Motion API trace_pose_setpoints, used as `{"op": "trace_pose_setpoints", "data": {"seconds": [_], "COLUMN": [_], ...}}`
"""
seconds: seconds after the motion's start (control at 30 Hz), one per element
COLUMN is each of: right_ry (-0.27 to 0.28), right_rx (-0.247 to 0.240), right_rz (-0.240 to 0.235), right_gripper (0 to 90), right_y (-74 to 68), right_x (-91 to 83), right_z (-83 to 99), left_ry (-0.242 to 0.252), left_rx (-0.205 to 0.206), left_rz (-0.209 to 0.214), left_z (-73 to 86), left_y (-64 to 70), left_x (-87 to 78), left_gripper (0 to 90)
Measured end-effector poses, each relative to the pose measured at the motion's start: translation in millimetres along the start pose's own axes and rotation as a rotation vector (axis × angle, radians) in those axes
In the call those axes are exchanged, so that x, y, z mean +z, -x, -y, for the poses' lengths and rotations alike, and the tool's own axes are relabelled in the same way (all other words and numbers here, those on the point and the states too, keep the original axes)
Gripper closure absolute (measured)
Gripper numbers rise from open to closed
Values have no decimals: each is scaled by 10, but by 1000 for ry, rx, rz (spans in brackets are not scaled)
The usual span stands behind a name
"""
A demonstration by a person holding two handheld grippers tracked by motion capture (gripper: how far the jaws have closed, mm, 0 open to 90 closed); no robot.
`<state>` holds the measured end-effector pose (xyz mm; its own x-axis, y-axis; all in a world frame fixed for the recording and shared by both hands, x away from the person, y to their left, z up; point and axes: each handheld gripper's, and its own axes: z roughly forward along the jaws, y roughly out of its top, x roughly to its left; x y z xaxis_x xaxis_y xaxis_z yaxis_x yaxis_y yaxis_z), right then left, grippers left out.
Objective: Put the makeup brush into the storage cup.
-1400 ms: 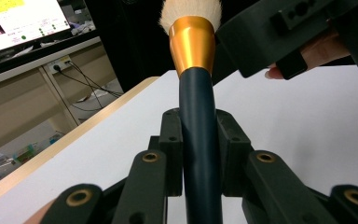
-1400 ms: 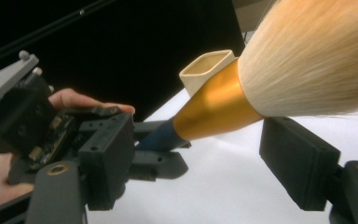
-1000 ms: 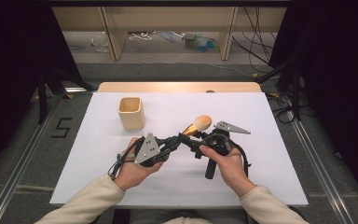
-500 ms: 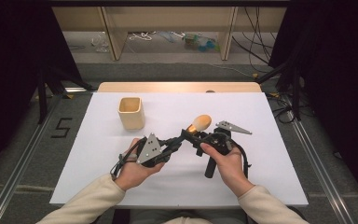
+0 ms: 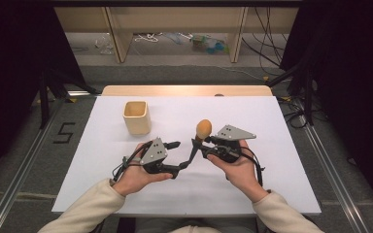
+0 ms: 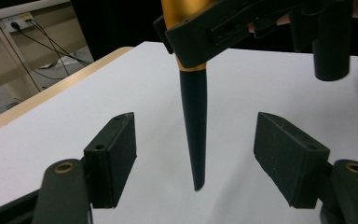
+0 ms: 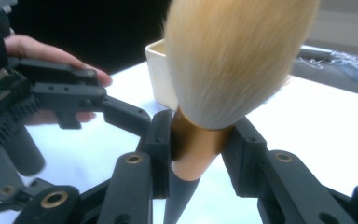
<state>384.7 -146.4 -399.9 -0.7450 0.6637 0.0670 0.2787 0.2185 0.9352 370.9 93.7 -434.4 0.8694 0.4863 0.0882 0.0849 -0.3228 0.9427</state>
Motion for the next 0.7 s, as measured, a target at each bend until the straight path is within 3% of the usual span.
{"op": "trace_pose_setpoints", "data": {"seconds": [0.17,0.43,0.7], "right_ry": [-30,-38,-51], "right_rx": [-49,-65,-86], "right_rz": [-5,-20,-40], "right_gripper": [661,662,662], "right_y": [4,21,-32], "right_x": [-20,-40,-45], "right_z": [2,-22,-62], "left_ry": [-4,-5,-14], "left_rx": [11,-1,-25], "left_rz": [12,32,28], "left_z": [22,46,63], "left_y": [27,76,94], "left_x": [-6,24,101], "left_gripper": [301,319,421]}}
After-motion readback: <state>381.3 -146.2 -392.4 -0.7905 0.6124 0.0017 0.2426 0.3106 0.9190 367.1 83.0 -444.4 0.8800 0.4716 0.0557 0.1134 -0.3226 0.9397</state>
